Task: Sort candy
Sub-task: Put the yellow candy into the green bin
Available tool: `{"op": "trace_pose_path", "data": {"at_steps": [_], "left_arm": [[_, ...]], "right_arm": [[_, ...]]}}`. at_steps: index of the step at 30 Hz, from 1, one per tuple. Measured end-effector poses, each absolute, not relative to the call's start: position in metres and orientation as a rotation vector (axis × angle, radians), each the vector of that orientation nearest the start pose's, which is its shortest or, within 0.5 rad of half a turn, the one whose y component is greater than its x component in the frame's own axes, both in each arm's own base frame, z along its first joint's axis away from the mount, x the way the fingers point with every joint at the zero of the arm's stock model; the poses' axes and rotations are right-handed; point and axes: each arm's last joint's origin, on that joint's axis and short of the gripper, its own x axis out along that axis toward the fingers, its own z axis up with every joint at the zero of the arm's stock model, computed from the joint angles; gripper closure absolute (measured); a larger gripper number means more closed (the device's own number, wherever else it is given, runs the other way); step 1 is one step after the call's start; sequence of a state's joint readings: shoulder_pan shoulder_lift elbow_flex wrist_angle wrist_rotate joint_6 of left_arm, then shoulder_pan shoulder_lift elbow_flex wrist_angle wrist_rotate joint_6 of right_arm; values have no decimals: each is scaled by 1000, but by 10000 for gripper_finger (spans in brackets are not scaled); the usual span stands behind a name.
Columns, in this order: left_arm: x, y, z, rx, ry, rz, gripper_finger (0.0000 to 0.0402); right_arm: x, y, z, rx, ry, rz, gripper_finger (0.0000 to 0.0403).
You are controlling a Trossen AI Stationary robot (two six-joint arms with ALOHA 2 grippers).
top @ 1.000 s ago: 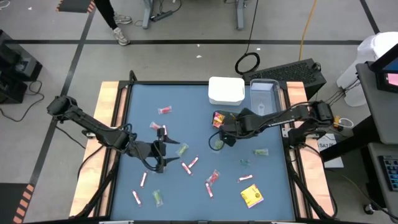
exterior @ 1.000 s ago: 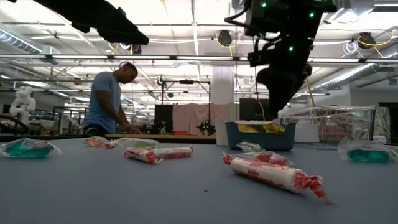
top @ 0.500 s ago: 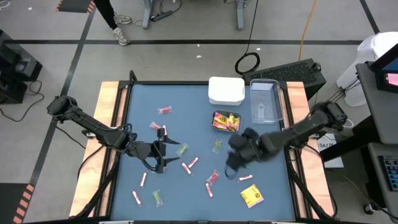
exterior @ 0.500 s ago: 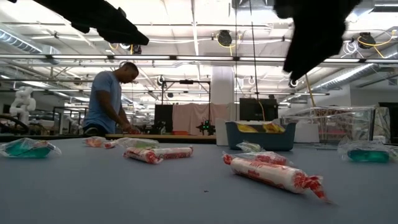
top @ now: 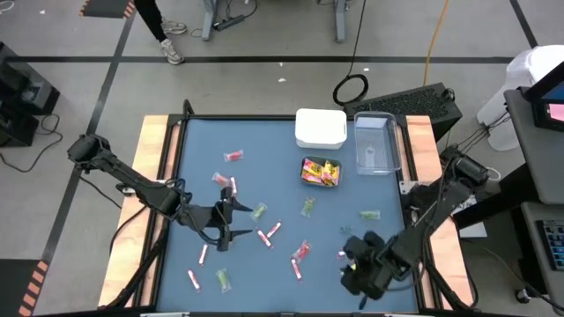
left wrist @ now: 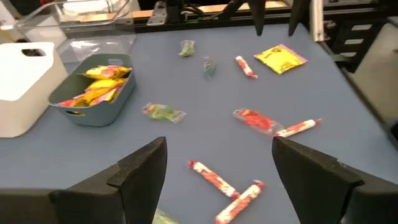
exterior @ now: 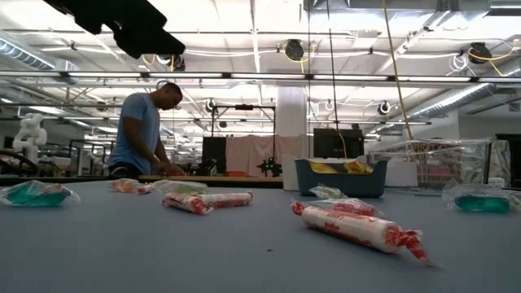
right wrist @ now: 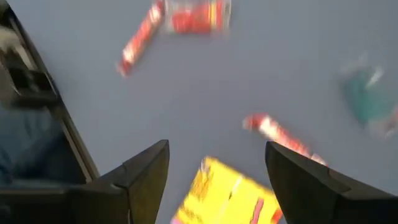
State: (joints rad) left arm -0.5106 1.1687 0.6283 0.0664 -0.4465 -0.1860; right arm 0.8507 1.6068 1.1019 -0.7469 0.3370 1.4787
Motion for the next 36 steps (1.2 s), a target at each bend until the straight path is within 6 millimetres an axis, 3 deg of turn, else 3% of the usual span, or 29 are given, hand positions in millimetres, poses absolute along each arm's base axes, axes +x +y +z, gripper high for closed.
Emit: {"op": "trace_pose_path", "data": {"at_steps": [9, 15, 19, 29, 36], "left_arm": [[209, -126, 225, 20, 438, -94, 110], [213, -129, 216, 46, 471, -91, 110], [216, -131, 209, 59, 490, -85, 110], [219, -134, 204, 66, 496, -85, 110], [221, -134, 207, 72, 465, -92, 110]], "right_arm": [[199, 265, 170, 569, 1212, -301, 148], [194, 285, 161, 275, 1272, -192, 148], [191, 289, 148, 159, 1299, -165, 148], [190, 290, 142, 179, 1306, -212, 152], [189, 288, 141, 213, 1308, -262, 216]]}}
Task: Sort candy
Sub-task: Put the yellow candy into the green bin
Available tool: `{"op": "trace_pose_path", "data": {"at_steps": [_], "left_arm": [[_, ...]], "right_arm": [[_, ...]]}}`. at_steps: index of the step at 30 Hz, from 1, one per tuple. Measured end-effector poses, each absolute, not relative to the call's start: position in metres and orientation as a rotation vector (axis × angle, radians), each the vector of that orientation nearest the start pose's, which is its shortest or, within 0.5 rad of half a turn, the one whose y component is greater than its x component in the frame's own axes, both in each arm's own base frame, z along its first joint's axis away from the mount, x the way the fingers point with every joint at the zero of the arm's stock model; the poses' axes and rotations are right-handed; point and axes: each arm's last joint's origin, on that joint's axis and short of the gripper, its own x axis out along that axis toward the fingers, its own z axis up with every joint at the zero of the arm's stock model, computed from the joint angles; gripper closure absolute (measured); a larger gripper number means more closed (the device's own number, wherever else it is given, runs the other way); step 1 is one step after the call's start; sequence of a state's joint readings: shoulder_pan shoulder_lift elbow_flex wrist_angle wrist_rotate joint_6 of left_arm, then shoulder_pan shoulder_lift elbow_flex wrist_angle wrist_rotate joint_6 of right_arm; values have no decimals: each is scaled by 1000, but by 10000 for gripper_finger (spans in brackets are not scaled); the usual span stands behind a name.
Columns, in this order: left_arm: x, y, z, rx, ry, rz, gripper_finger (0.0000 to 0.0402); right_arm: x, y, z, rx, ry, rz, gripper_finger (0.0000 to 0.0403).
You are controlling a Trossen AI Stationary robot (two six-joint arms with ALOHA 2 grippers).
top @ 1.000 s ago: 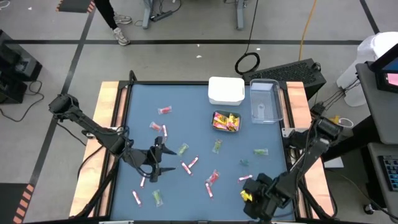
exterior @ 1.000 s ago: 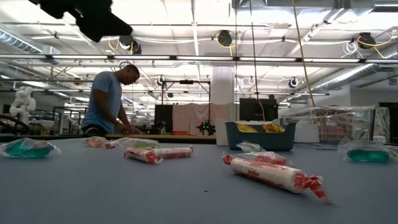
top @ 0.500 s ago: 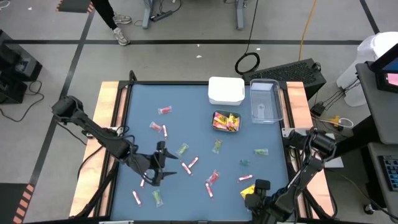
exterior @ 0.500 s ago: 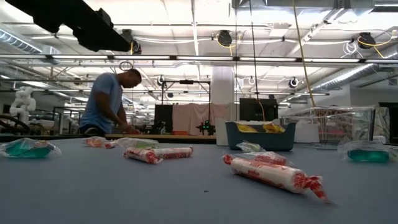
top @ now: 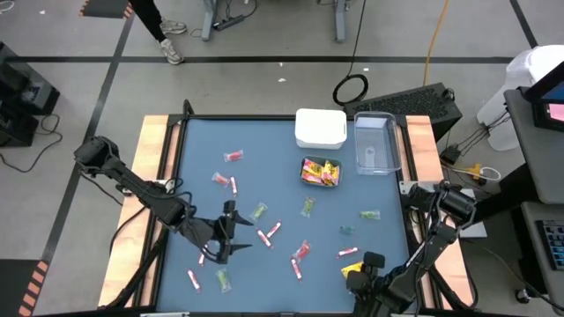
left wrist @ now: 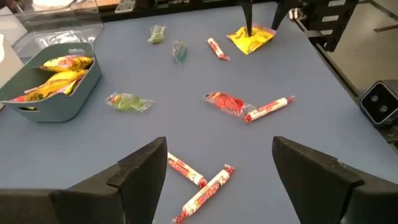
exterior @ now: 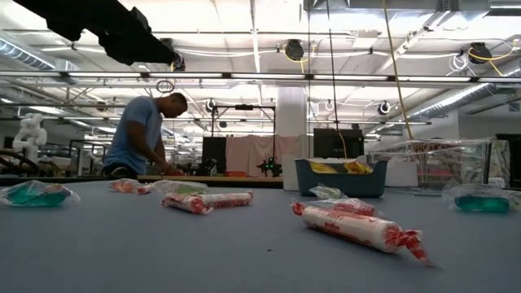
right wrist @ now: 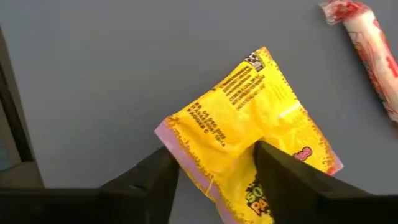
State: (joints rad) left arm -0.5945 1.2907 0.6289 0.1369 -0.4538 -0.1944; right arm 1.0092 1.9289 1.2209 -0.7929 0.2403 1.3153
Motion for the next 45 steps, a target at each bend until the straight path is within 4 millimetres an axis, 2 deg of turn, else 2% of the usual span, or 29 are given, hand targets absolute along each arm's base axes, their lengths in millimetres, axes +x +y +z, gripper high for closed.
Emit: {"op": "trace_pose_path", "data": {"at_steps": [9, 14, 18, 22, 29, 35, 40, 45], "left_arm": [[222, -135, 208, 65, 452, -94, 110], [224, -136, 213, 79, 405, -108, 110], [229, -140, 219, 77, 310, -126, 110], [237, -148, 218, 110, 226, -201, 110], [253, -163, 200, 252, 112, -298, 110], [261, -170, 194, 344, -7, -323, 110], [265, -172, 197, 432, -45, -338, 110], [270, -170, 201, 438, -67, -392, 110]], "right_arm": [[192, 294, 147, 260, 1306, -231, 322], [201, 304, 165, 274, 1272, -182, 357], [213, 307, 182, 234, 1176, -166, 376], [230, 306, 200, 157, 1045, -155, 386], [268, 290, 229, -99, 811, -187, 387], [301, 275, 242, -291, 695, -158, 387], [326, 261, 248, -339, 633, -144, 387], [344, 245, 252, -311, 605, -165, 387]]}}
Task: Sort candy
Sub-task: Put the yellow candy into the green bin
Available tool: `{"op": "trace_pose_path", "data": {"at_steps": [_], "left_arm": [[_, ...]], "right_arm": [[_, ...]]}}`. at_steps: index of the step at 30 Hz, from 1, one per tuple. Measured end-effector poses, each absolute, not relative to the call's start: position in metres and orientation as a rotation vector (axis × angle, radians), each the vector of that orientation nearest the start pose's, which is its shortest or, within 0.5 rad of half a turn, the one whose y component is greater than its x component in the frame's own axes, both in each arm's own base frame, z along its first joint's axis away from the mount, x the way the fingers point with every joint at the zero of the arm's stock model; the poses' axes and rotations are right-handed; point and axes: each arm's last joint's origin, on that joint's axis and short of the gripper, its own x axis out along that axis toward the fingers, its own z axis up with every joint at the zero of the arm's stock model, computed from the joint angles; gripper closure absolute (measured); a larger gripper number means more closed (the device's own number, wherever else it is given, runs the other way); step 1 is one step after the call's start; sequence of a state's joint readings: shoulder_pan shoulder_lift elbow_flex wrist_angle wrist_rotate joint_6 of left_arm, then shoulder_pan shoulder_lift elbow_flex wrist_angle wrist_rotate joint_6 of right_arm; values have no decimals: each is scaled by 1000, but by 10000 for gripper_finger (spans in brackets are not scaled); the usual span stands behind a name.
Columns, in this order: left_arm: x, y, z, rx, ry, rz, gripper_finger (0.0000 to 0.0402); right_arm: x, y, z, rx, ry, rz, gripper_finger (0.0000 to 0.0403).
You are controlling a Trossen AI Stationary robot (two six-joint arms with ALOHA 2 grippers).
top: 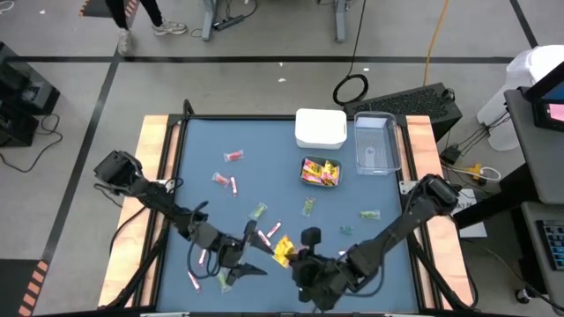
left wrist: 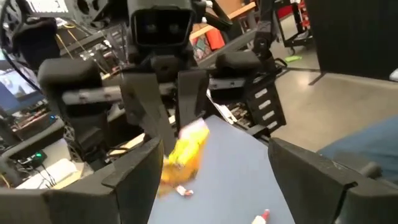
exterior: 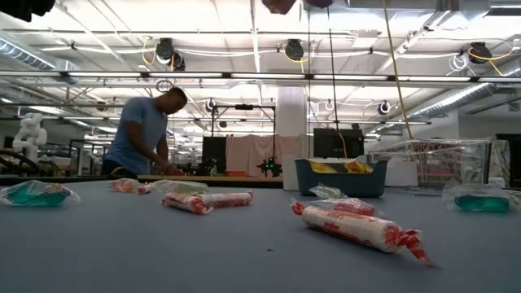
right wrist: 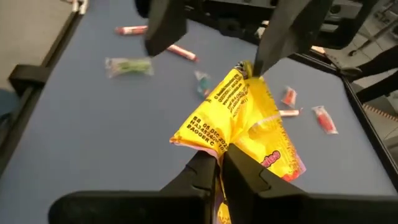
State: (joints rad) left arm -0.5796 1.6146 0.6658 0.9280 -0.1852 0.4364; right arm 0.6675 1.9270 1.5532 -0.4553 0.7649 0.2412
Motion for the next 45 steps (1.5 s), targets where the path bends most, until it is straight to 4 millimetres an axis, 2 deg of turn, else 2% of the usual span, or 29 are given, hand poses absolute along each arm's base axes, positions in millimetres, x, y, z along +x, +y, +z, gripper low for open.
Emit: {"op": "trace_pose_path", "data": {"at_steps": [9, 15, 20, 26, 31, 34, 38, 42, 45], "left_arm": [[273, -165, 197, 493, -31, -382, 111], [273, -164, 196, 510, -8, -342, 148], [272, -164, 197, 512, 17, -218, 186], [256, -169, 214, 481, 34, -197, 196], [233, -167, 238, 409, 36, -229, 196], [220, -162, 246, 359, 65, -246, 196], [209, -156, 250, 291, 135, -255, 196], [203, -152, 249, 251, 201, -253, 196], [202, -152, 247, 241, 226, -249, 196]], "right_arm": [[361, 228, 253, -215, 631, -98, 387], [361, 227, 253, -199, 632, -107, 387], [356, 228, 251, -119, 661, -138, 387], [341, 228, 257, -10, 706, -197, 387], [336, 231, 283, 120, 591, -176, 387], [342, 234, 300, 237, 437, -165, 387], [349, 238, 314, 359, 299, -136, 387], [352, 240, 320, 401, 234, -126, 387], [352, 239, 323, 462, 175, -188, 387]]}}
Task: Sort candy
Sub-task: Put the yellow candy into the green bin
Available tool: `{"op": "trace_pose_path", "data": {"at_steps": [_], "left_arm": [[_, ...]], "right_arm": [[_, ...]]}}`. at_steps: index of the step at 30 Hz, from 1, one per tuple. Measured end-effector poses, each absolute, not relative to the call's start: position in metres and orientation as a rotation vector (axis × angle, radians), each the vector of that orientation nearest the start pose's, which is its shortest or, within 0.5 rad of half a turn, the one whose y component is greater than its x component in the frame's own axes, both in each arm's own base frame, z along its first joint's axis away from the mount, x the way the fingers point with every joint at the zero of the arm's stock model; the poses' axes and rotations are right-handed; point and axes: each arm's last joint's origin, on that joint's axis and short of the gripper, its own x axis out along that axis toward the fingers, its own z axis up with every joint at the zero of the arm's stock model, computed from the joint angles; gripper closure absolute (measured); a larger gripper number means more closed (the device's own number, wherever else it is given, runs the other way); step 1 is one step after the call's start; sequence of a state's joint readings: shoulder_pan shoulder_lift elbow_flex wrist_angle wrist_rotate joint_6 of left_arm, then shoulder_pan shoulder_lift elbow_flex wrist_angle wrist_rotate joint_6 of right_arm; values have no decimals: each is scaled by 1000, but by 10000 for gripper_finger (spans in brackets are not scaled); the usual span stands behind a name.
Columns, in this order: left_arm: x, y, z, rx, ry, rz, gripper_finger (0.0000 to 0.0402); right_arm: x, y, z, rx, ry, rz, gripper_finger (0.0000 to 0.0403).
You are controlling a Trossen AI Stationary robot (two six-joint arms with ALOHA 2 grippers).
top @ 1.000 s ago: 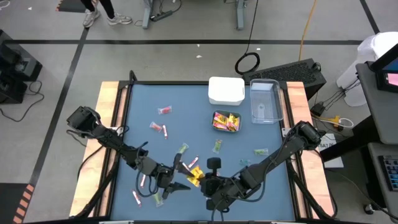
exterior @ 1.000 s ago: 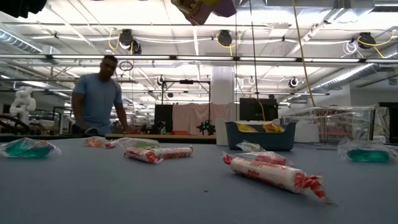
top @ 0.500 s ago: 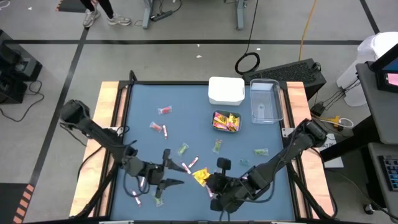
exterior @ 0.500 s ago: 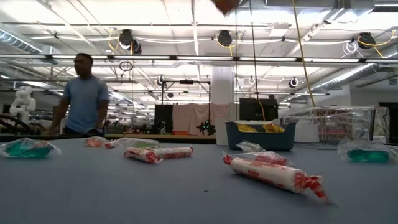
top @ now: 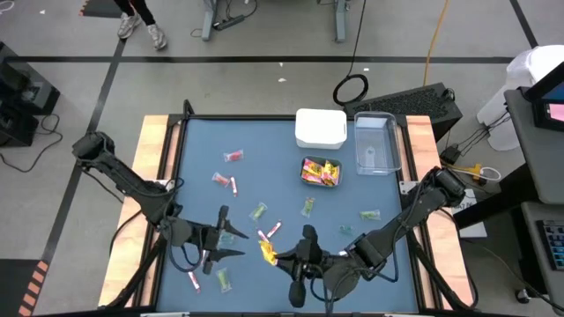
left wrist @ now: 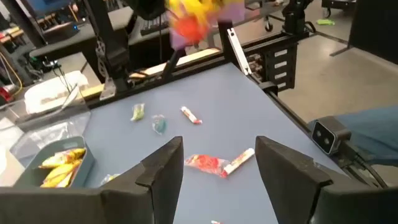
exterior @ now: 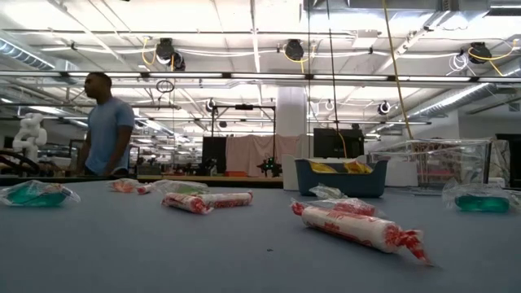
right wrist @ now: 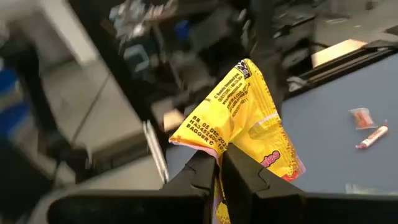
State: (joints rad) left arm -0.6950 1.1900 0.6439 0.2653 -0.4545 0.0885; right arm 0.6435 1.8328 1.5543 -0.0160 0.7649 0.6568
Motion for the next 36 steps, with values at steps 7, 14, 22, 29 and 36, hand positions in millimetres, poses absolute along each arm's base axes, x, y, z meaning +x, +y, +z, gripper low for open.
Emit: {"op": "trace_pose_path", "data": {"at_steps": [7, 14, 22, 29, 36], "left_arm": [[202, -152, 247, 210, 228, -247, 196], [201, -153, 245, 196, 248, -249, 196], [201, -153, 245, 197, 249, -248, 196], [201, -153, 245, 197, 249, -248, 196], [201, -153, 245, 197, 249, -248, 196]], "right_arm": [[353, 235, 323, 477, 129, -290, 387], [354, 233, 323, 282, 161, -278, 387], [351, 232, 314, -185, 291, -231, 387], [349, 226, 304, -457, 406, -209, 387], [351, 218, 300, -501, 457, -224, 387]]}}
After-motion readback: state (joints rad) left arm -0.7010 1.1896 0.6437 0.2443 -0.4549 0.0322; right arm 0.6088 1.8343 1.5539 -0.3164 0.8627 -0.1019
